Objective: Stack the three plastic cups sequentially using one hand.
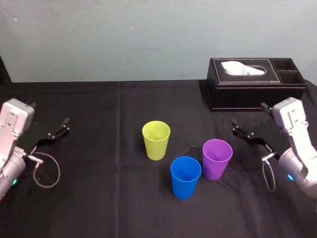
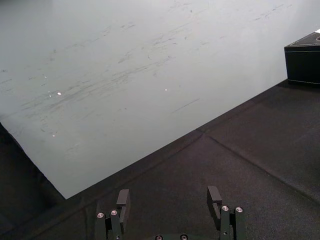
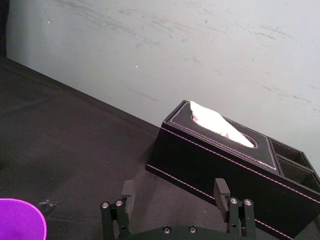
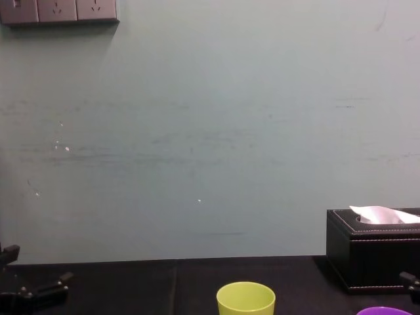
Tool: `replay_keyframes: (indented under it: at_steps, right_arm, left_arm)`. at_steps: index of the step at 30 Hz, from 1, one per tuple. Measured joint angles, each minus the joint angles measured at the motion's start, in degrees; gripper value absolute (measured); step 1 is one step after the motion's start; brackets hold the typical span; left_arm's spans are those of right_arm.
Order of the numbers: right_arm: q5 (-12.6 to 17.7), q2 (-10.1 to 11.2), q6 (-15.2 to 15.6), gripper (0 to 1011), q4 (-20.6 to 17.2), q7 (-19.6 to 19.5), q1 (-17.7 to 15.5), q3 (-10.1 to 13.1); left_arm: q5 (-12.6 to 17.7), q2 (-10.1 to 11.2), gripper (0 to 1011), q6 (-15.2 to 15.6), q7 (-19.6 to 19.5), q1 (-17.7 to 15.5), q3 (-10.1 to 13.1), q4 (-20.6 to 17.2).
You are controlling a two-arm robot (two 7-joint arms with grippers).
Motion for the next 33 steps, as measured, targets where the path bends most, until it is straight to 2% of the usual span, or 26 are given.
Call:
replay_keyframes:
  at_steps: [33]
  right_arm:
    - [0.00,0.00,0.00,1004,0.00,0.00,0.00,0.00]
  left_arm:
    - [0.00,0.00,1010,0.00,0.00,0.00,0.00,0.00]
